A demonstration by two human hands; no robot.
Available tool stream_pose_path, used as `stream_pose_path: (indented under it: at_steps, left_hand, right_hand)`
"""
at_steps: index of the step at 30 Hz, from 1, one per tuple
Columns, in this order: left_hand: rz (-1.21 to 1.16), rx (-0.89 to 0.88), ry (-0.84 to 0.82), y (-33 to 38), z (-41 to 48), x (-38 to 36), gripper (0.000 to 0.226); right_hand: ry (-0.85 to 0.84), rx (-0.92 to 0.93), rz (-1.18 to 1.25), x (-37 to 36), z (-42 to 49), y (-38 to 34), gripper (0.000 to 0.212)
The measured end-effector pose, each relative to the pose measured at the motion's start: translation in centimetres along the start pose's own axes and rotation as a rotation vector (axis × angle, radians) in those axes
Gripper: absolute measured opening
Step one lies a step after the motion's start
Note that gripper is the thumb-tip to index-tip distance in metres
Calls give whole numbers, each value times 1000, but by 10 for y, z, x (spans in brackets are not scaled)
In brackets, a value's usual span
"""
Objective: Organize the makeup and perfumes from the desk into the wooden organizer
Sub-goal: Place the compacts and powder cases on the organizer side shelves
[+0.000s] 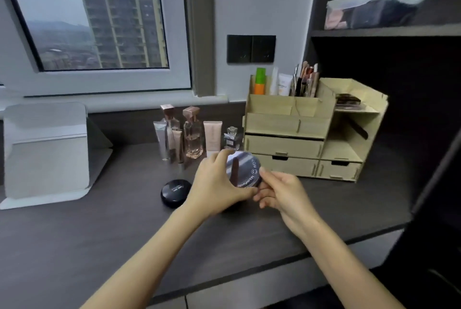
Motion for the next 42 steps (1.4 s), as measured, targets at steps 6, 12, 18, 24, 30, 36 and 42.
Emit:
stream_pose_path:
  at_steps: [6, 12, 18, 24, 30, 36, 42]
  left_hand:
    - [-74, -172, -206, 49, 38, -54, 94]
    - [-42, -196, -126, 57, 63, -56, 72]
    - [-50, -171, -119, 43, 63, -50, 58]
    - [-47, -125, -118, 31, 64, -45, 53]
    - [-50, -129, -117, 28, 67, -47, 50]
    - [-51, -106, -114, 21, 69, -48, 45]
    - [-59, -40, -103, -2, 64, -39, 37]
  right_hand:
    - [405, 74, 25, 74, -20, -11, 21]
    - [859, 224, 295, 140, -28, -22, 22]
    - [953, 254, 404, 164, -6, -29, 23]
    - [918, 119, 421, 174, 20, -26, 19]
    - [849, 40, 459, 180, 34, -20, 19]
    - [874, 9, 373, 190, 38, -17, 29]
    - [888, -50, 47, 172, 34, -11, 38]
Point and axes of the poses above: each hand's wrist, its own z-axis towards the middle knuckle, its own x-axis out of the back of the hand, y = z × x, the point moved 4 cm from there along z, towards the middle knuckle, and after that the axes turned 10 degrees about -y, right-handed, at the moved point
